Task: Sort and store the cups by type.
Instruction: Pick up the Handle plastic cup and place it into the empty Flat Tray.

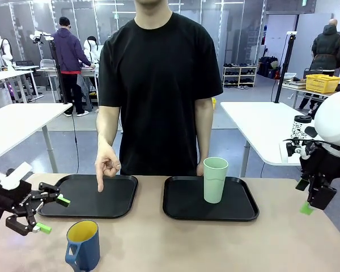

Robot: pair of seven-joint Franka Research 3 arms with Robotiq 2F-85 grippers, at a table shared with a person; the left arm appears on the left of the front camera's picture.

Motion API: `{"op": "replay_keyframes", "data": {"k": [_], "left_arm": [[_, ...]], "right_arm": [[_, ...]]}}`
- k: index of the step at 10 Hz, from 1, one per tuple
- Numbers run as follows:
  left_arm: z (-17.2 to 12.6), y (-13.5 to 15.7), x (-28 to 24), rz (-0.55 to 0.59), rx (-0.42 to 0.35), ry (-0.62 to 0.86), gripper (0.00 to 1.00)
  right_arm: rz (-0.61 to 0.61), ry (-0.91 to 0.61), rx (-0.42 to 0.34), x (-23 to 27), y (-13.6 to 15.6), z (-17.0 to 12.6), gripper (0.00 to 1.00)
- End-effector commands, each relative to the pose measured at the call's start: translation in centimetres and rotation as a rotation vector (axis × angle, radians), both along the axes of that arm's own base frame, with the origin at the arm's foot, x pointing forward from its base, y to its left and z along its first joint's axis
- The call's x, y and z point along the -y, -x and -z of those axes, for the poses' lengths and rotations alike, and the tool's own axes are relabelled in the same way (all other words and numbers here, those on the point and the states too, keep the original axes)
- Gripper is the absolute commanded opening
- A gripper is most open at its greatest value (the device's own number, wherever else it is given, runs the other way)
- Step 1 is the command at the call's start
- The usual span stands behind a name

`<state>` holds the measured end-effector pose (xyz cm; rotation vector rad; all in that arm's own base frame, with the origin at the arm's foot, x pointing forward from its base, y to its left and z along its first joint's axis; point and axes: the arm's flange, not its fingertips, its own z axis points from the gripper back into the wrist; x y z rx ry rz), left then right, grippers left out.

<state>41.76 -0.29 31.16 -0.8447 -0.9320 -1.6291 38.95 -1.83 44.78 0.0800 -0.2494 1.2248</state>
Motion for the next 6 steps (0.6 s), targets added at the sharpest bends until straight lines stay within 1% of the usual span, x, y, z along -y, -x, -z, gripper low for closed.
{"op": "replay_keyframes", "data": {"k": [1, 2, 3, 6], "left_arm": [[1.0, -1.4, -0.3, -0.046, -0.022, -0.003, 1.00], [1.0, -1.5, -0.3, -0.081, -0.056, -0.014, 1.00], [1.0, -0.3, -0.3, -0.017, -0.027, -0.001, 1.00], [1.0, -0.3, -0.3, -0.017, -0.027, -0.001, 1.00]], "right_arm": [[0.021, 0.014, -0.006, -0.1, 0.1, 0.0, 1.00], [0.021, 0.014, -0.006, -0.1, 0.1, 0.0, 1.00], [0.021, 0.014, -0.006, -0.1, 0.1, 0.0, 1.00], [0.021, 0.014, -0.006, -0.1, 0.1, 0.0, 1.00]]}}
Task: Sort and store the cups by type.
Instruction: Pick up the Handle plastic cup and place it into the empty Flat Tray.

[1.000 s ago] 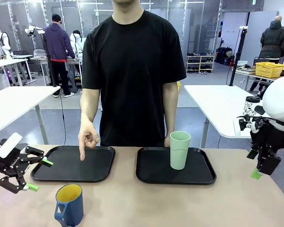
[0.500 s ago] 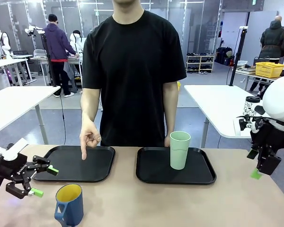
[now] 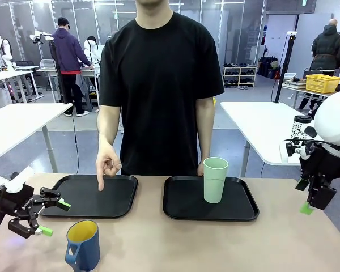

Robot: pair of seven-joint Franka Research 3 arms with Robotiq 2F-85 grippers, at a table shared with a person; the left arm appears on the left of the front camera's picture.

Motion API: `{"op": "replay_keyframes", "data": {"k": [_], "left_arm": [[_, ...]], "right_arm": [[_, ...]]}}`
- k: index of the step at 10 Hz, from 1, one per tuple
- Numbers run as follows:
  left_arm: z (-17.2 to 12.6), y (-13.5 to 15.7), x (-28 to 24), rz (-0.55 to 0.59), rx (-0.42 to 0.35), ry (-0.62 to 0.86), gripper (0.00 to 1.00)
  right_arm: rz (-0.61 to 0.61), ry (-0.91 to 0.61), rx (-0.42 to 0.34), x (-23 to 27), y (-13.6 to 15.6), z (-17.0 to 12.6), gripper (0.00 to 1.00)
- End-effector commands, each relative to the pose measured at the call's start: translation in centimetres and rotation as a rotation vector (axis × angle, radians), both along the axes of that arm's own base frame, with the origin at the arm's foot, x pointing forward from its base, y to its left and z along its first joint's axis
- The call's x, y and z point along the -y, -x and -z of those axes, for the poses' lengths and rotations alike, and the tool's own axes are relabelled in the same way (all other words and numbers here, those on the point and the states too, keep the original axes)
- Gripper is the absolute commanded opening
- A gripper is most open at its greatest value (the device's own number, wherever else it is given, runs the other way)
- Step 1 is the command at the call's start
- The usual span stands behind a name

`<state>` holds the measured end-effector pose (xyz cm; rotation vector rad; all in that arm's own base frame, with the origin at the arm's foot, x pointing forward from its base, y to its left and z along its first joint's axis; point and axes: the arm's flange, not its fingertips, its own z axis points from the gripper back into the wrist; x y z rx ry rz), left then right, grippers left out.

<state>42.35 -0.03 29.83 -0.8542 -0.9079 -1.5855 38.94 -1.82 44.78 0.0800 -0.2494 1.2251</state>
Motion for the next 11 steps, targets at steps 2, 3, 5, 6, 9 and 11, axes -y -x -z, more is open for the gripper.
{"op": "replay_keyframes", "data": {"k": [2, 3, 5, 6, 9, 11], "left_arm": [[1.2, -0.6, 0.7, 0.061, -0.053, 0.030, 1.00], [2.0, -0.9, 1.2, 0.076, -0.065, 0.044, 1.00], [2.4, -1.0, 1.8, 0.093, -0.070, 0.048, 1.00], [2.6, -0.7, 2.1, 0.117, -0.086, 0.048, 1.00], [3.2, -0.4, 3.3, 0.153, -0.112, 0.068, 1.00], [3.6, -0.1, 3.7, 0.164, -0.121, 0.071, 1.00]], "right_arm": [[0.021, 0.014, -0.006, -0.1, 0.1, 0.0, 1.00], [0.021, 0.014, -0.006, -0.1, 0.1, 0.0, 1.00], [0.021, 0.014, -0.006, -0.1, 0.1, 0.0, 1.00], [0.021, 0.014, -0.006, -0.1, 0.1, 0.0, 1.00], [0.021, 0.014, -0.006, -0.1, 0.1, 0.0, 1.00], [0.021, 0.014, -0.006, -0.1, 0.1, 0.0, 1.00]]}}
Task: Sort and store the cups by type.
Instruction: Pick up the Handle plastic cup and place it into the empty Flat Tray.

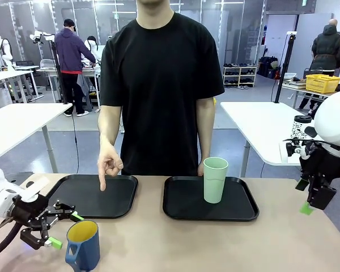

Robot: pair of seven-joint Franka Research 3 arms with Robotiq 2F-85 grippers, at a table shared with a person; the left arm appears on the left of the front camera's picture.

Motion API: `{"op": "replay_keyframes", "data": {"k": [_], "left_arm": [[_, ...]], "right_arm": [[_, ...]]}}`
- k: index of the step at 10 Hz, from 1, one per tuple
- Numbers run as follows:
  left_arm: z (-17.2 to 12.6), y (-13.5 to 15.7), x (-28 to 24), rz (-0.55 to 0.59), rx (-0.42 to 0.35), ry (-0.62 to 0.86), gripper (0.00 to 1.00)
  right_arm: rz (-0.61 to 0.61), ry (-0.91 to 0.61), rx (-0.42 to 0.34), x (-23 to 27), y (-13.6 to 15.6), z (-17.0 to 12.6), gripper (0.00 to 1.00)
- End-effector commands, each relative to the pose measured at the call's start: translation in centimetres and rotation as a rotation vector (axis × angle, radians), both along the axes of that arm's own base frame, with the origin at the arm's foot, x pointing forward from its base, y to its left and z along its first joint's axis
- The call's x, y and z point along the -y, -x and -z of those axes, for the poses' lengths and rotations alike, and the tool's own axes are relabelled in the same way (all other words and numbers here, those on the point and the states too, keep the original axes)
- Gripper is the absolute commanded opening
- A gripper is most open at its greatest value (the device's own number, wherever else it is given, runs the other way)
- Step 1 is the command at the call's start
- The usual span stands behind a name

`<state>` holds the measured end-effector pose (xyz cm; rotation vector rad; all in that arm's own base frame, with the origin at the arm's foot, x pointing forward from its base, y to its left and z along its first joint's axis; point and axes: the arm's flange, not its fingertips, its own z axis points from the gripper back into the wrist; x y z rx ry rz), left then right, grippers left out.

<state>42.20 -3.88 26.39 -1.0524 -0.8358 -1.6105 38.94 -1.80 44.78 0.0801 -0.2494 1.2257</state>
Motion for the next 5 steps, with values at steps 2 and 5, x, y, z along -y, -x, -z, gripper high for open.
{"op": "replay_keyframes", "data": {"k": [2, 5], "left_arm": [[0.8, 0.0, 0.3, 0.038, -0.017, 0.024, 1.00], [1.4, 0.2, 1.1, 0.043, -0.016, 0.058, 1.00]], "right_arm": [[0.021, 0.014, -0.006, -0.1, 0.1, 0.0, 1.00], [0.021, 0.014, -0.006, -0.1, 0.1, 0.0, 1.00]]}}
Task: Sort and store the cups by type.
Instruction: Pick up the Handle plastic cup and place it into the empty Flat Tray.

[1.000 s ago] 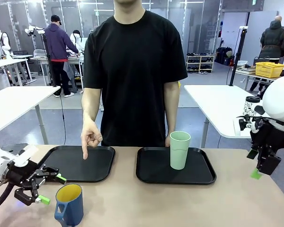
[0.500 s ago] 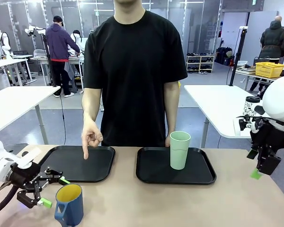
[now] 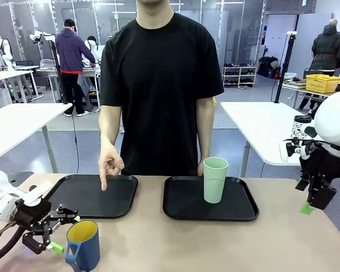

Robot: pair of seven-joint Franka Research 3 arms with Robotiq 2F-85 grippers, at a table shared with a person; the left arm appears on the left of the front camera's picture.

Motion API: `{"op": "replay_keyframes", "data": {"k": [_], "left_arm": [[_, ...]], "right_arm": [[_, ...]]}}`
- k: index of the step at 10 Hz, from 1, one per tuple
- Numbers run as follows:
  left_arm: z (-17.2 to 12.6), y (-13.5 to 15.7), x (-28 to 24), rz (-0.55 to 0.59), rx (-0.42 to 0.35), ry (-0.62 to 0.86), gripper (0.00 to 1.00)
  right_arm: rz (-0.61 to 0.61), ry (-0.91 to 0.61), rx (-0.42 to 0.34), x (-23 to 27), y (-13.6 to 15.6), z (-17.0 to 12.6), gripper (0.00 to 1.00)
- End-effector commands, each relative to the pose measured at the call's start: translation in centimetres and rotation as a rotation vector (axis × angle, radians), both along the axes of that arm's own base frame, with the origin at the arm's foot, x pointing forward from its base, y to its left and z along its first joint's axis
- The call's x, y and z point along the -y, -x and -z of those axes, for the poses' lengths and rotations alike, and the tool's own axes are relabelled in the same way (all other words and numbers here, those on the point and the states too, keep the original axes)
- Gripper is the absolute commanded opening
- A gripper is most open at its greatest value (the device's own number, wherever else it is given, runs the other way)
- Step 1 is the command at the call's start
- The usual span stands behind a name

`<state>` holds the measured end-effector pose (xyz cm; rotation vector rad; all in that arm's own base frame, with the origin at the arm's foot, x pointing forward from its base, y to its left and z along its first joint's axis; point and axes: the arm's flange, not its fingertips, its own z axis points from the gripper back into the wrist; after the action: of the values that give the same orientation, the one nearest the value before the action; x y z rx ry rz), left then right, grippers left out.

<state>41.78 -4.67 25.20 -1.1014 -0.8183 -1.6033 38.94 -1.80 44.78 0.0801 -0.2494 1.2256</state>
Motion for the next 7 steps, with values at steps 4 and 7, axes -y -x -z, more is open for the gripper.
{"op": "replay_keyframes", "data": {"k": [4, 7], "left_arm": [[1.2, 0.2, 1.6, 0.039, -0.004, 0.071, 1.00], [1.7, 0.2, 2.4, 0.037, 0.006, 0.078, 1.00]], "right_arm": [[0.021, 0.014, -0.006, -0.1, 0.1, 0.0, 1.00], [0.021, 0.014, -0.006, -0.1, 0.1, 0.0, 1.00]]}}
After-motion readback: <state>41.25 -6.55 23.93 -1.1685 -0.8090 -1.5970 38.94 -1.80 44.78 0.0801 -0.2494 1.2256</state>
